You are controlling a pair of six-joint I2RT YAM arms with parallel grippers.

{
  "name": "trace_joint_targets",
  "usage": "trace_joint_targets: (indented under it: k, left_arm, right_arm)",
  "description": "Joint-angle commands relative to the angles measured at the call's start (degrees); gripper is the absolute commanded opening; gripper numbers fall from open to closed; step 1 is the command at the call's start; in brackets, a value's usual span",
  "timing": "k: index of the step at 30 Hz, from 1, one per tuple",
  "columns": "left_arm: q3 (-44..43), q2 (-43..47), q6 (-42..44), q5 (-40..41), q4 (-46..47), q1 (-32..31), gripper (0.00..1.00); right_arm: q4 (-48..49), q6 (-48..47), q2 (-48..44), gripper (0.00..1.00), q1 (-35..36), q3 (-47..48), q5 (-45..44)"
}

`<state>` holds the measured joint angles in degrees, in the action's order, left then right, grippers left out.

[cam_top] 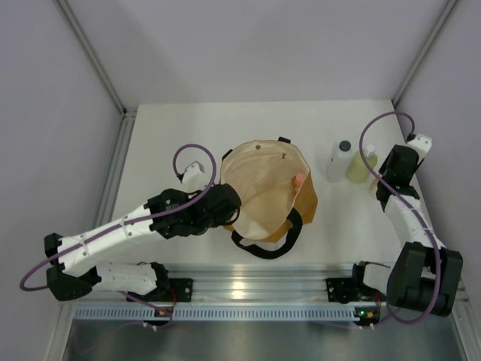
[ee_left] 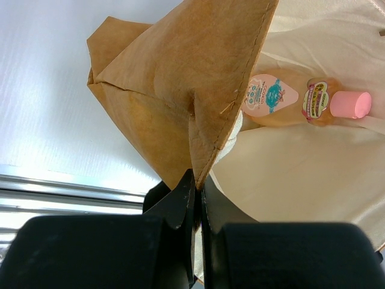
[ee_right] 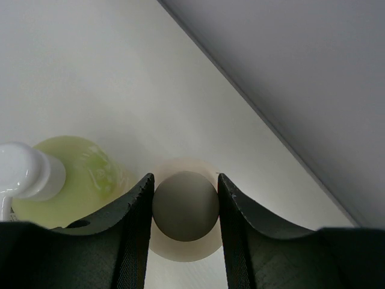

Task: Take the personal care products out of the canvas bag

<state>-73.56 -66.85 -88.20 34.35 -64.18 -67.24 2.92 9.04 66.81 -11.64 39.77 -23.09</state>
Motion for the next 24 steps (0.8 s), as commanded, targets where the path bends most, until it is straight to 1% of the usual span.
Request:
trace_joint_targets:
  k: [1,6,9,10,12,13,14,17,18,20,21,22,23,24]
  left_arm:
    - [0.43,0.76,1.28,0.37,0.46,-0.17,0.00]
    - [0.35,0.58,1.81,0.28,0.46,-0.17,0.00]
    - [-0.27,0.14,2.24,0.37,0.55,-0.17,0.00]
    - [-0.88,0.05,2.68,0.37,0.55,-0.17,0.00]
    - [-1.50,-0.56,3.56,0.54,0.55,-0.17,0.00]
    - [-2.11,-0.74,3.83,0.46,0.55,-0.17,0.00]
    - [-2.55,-0.91,4.18,0.46,0.64,-0.17,0.00]
    - [-5.18,-2.14,6.99,0.63,0.64,-0.17,0.00]
    - [-5.71,-2.67,7.95,0.81,0.55,-0.17,0.00]
    - [-6.68,-2.76,8.22,1.07,0.64,-0.17,0.00]
    - [-6.86,-2.76,8.31,1.42,0.64,-0.17,0.00]
    - [-7.21,-2.93,8.49,1.68,0.64,-0.17,0.00]
    - [-7.30,-3.02,8.66,1.77,0.64,-0.26,0.00]
    - [-7.56,-3.28,9.01,1.86,0.64,-0.17,0.00]
  right_arm:
    - [13.60,0.01,1.12,0.00,-1.46,1.89,-1.17]
    - [12.47,0.28,2.63,0.01,-1.54,1.19,-1.52]
    - [10.80,1.33,1.75,0.40,-1.46,1.01,-1.52]
    - [10.36,1.59,1.23,0.56,-1.46,1.19,-1.69]
    - [8.87,1.42,0.78,0.64,-1.46,2.50,-1.69]
    - [7.82,1.42,0.61,0.73,-1.46,3.20,-1.69]
    - [5.28,1.42,0.52,0.75,-1.46,4.25,-1.26]
    - [-1.05,2.21,0.08,0.78,-1.28,12.23,1.80]
    - [-5.77,2.82,-0.01,0.83,-0.50,14.18,2.69]
    - [-10.54,3.44,-0.45,0.85,1.08,19.09,3.75]
    - [-13.78,2.75,-0.97,0.88,3.62,20.16,4.10]
    - [-15.30,2.83,-2.45,0.88,5.29,21.13,3.85]
    - [-16.70,2.83,-3.17,0.88,6.62,22.97,7.85]
    - [-18.89,3.00,-4.83,0.85,9.85,24.03,10.67]
